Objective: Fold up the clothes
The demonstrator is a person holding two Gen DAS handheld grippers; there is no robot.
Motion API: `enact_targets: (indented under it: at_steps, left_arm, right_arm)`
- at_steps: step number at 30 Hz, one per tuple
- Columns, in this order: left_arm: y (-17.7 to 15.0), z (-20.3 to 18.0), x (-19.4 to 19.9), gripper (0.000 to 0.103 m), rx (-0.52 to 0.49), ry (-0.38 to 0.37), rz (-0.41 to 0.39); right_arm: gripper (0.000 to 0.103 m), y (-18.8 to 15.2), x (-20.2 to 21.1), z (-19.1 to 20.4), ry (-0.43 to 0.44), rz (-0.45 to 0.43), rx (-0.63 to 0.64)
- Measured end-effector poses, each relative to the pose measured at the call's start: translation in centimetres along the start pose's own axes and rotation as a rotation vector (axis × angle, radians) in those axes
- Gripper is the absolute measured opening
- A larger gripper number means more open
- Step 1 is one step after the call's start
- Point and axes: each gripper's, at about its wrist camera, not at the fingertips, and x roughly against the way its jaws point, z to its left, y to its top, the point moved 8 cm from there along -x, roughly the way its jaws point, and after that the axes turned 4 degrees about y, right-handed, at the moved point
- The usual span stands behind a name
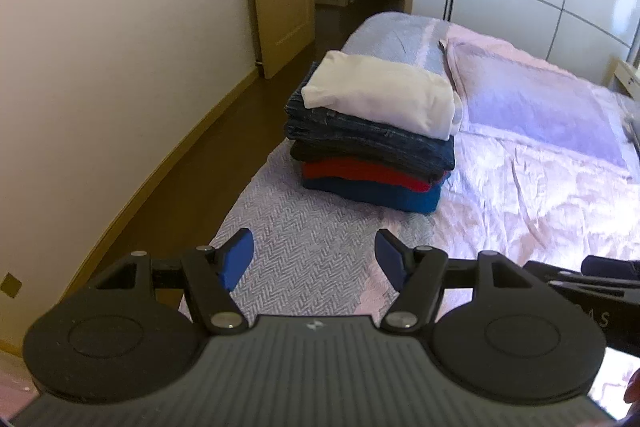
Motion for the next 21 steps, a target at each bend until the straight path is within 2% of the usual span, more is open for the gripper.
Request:
enact_targets:
  at_steps: [11, 21]
  left_arm:
    - [1.5, -0.8, -4.9, 0.064, -0.074, -0.061, 0.048]
    - [2.8, -2.1, -7.8, 0.064, -0.122, -0.099, 0.065]
  right_arm:
    - [0.068, 1.6, -3.8, 0.6, -0.024, 0.008, -0.069]
    - [0.068, 2.4, -6.1, -0.1, -0.052, 0.040, -0.109]
